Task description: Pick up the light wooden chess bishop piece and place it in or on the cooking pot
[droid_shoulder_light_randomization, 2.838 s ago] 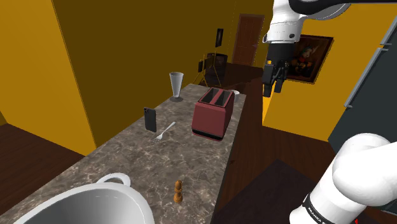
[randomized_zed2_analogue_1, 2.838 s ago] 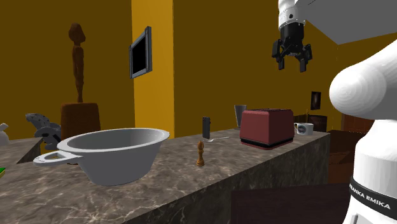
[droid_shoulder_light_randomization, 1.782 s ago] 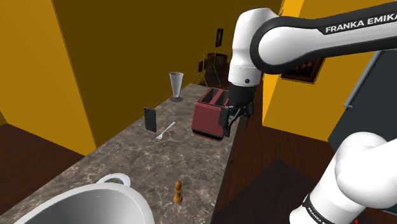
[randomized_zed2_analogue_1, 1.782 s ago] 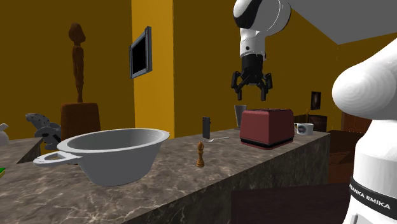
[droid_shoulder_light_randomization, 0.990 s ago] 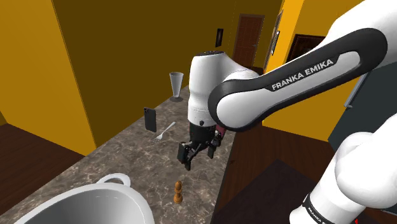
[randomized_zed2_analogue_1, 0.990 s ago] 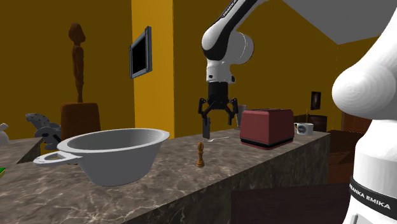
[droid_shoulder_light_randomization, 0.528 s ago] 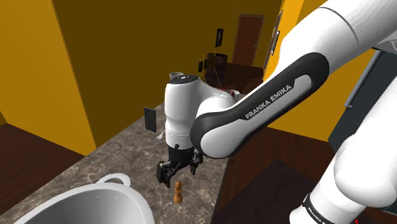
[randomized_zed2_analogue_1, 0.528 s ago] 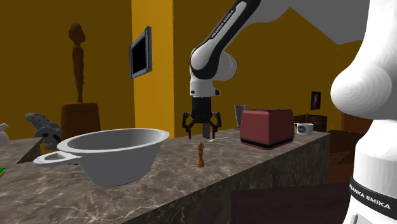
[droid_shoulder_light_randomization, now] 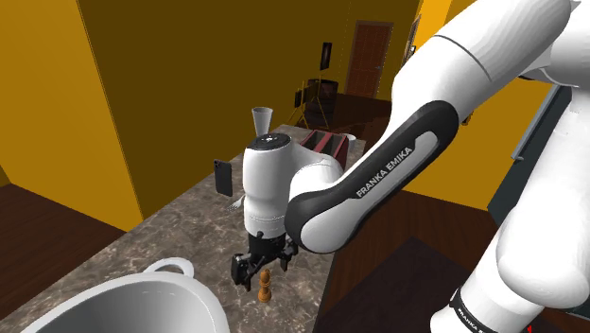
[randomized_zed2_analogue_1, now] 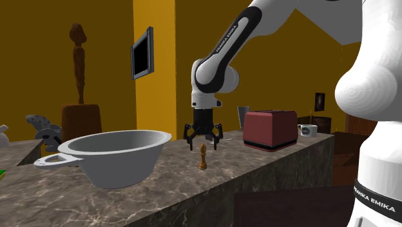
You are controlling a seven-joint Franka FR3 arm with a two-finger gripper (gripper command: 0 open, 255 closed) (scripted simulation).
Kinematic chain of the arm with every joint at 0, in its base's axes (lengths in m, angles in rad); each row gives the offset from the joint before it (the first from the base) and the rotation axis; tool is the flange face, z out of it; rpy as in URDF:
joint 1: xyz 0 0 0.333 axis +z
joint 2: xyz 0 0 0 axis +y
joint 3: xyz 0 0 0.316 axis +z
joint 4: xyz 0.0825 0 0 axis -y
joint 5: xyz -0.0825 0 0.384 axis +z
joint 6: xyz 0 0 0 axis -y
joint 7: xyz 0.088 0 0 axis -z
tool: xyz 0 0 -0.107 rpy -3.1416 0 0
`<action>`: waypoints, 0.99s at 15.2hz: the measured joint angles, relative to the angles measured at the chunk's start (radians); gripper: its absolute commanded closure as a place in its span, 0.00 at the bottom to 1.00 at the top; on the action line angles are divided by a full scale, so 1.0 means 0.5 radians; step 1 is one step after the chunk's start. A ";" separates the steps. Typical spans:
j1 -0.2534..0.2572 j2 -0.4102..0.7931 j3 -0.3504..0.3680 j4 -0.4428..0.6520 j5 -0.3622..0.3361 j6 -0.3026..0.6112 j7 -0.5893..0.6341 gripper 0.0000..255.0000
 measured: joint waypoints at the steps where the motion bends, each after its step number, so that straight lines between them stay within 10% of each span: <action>1: 0.002 0.006 -0.001 0.001 -0.006 0.004 0.006 0.00; 5: 0.002 0.009 -0.002 0.000 -0.011 0.008 0.009 0.00; 6: 0.002 0.009 -0.002 0.000 -0.011 0.008 0.009 1.00; 15: 0.002 0.008 -0.001 0.001 -0.010 0.008 0.008 1.00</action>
